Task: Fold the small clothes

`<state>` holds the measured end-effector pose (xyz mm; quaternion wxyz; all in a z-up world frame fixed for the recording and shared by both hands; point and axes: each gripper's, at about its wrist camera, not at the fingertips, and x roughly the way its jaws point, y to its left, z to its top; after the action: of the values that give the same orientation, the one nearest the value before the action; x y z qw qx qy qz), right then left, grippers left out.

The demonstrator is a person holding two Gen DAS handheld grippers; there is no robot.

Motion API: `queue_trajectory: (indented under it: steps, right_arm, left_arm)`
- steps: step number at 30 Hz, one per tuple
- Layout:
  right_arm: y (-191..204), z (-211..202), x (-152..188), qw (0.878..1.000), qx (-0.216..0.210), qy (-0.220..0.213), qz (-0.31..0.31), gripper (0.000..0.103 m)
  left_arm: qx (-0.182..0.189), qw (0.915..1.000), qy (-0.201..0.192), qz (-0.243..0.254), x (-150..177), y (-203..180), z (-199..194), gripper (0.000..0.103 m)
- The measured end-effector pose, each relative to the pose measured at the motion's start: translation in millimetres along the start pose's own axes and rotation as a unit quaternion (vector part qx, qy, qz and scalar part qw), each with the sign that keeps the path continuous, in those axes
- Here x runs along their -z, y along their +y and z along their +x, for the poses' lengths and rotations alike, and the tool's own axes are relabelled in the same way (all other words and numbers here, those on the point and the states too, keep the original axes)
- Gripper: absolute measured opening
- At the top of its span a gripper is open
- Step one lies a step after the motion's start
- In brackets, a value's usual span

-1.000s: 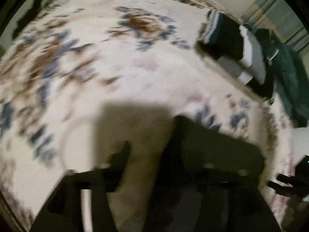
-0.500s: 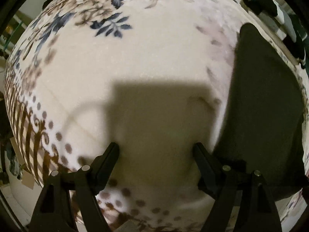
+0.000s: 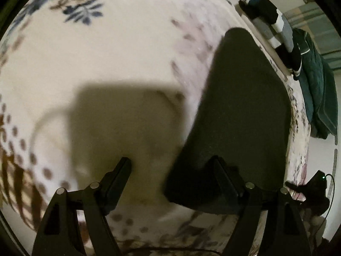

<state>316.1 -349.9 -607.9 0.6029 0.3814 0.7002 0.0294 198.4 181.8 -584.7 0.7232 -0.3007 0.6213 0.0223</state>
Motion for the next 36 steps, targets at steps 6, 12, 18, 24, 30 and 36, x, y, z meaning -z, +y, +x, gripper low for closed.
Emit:
queue_trajectory:
  steps: [6,12,18,24,30,36]
  right_arm:
    - [7.7,26.6,-42.5,0.992,-0.114,0.020,-0.041,0.067]
    - [16.8,82.7,-62.6,0.971,-0.209,0.105,-0.057,0.069]
    - [44.3,100.9,-58.4,0.964,-0.207,0.134,-0.097,0.069]
    - [39.6,99.6,-57.9,0.964,-0.213,0.131,-0.091,0.068]
    - [36.6,96.3,-53.7,0.968,-0.199,0.126,-0.089,0.068]
    - [30.6,83.4,-55.8,0.975,-0.183,0.109,-0.069,0.068]
  left_arm:
    - [0.051,0.9986,-0.012,0.000,-37.5,-13.5,-0.6,0.078]
    - [0.128,0.9910,0.020,0.035,-91.3,-32.6,39.0,0.079]
    - [0.149,0.9869,0.018,0.058,-123.8,-57.6,47.5,0.079]
    - [0.129,0.9872,-0.019,0.092,-157.1,-87.2,59.2,0.052]
    - [0.102,0.9870,-0.020,0.123,-158.6,-101.2,65.2,0.033]
    - [0.042,0.9908,-0.019,0.127,-151.5,-113.6,45.7,0.050]
